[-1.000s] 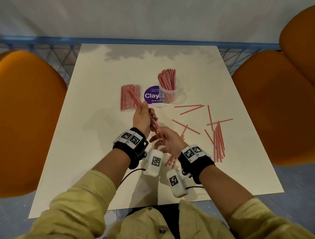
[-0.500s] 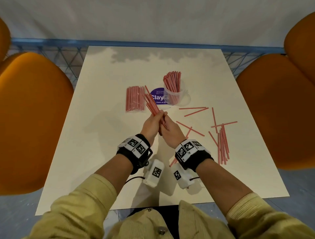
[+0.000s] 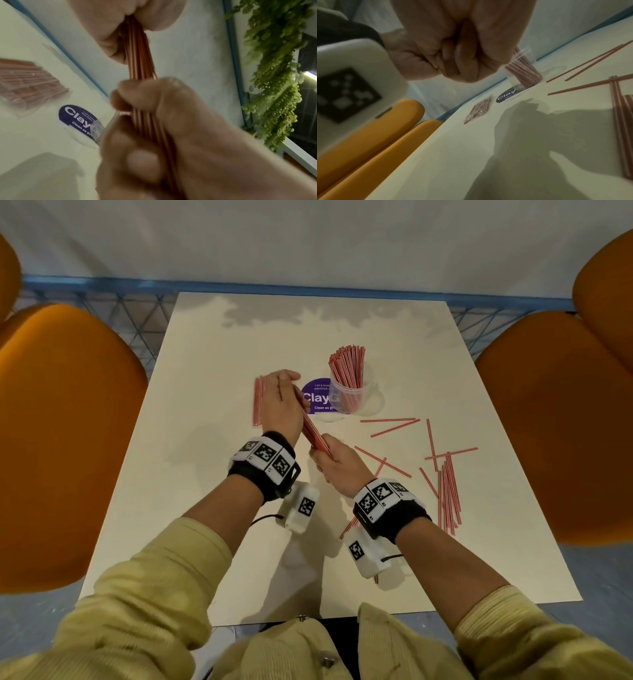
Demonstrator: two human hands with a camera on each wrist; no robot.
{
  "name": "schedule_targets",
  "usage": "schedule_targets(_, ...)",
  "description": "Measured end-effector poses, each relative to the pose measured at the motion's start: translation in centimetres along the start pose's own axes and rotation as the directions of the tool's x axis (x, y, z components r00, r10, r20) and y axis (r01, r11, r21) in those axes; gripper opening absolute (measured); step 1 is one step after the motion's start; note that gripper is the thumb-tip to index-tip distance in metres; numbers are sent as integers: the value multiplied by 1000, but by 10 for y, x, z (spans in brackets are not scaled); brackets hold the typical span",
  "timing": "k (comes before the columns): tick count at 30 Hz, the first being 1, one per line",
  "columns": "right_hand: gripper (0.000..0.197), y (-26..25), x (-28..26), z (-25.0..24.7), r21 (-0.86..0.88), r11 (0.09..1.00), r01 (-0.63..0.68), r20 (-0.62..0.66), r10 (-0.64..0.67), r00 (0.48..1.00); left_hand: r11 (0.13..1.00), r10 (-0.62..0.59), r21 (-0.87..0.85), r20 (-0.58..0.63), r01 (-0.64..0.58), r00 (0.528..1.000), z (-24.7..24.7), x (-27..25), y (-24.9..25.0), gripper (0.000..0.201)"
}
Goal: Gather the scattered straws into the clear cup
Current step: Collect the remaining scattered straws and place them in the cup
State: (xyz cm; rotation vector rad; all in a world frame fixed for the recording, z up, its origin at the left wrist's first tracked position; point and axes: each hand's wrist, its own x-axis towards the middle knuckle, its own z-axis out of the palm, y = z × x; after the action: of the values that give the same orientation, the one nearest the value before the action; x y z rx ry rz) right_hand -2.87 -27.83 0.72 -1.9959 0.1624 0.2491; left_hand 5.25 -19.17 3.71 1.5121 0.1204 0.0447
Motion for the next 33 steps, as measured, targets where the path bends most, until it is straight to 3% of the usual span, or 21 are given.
schedule_targets(8, 30, -6, 9, -3, 7, 995, -96, -80, 96, 992, 995, -98, 0, 52, 98, 994, 15, -16, -17, 19)
schedule_targets(11, 17, -7, 11, -5, -25, 995, -97, -110, 93, 990, 993, -100, -72, -33, 97, 994, 17, -12, -17, 4)
schedule_targets(14, 7, -5, 16, -11, 83, 988, -129, -143, 140, 980, 996, -47, -81, -106, 39, 993, 19, -3, -15, 17)
schedule_targets(17, 8, -6, 25, -16, 109, 987, -117, -188, 136, 973, 999, -38, -30, -69, 36, 997, 24, 4, -15, 9)
schedule_targets(23, 14, -14, 46, -29, 21, 999, -48, -308, 52, 950, 990, 78, 116, 52, -83, 996, 35, 23, -16, 17)
schedule_targets(27, 13, -21, 63, -48, 32, 999, 16, -337, -5, 941, 986, 100, 125, 91, -111, 991, 47, 48, -2, 17)
schedule_targets(30, 17, -20, 76, -67, 48, 999, 14, -458, 10, 889, 981, 152, 123, -2, -150, 988, 61, 71, 7, 11)
schedule_targets(33, 39, -5, 93, -89, 63, 989, -132, -583, 143, 799, 972, 194, 146, -48, -185, 980, 72, 96, 10, 10)
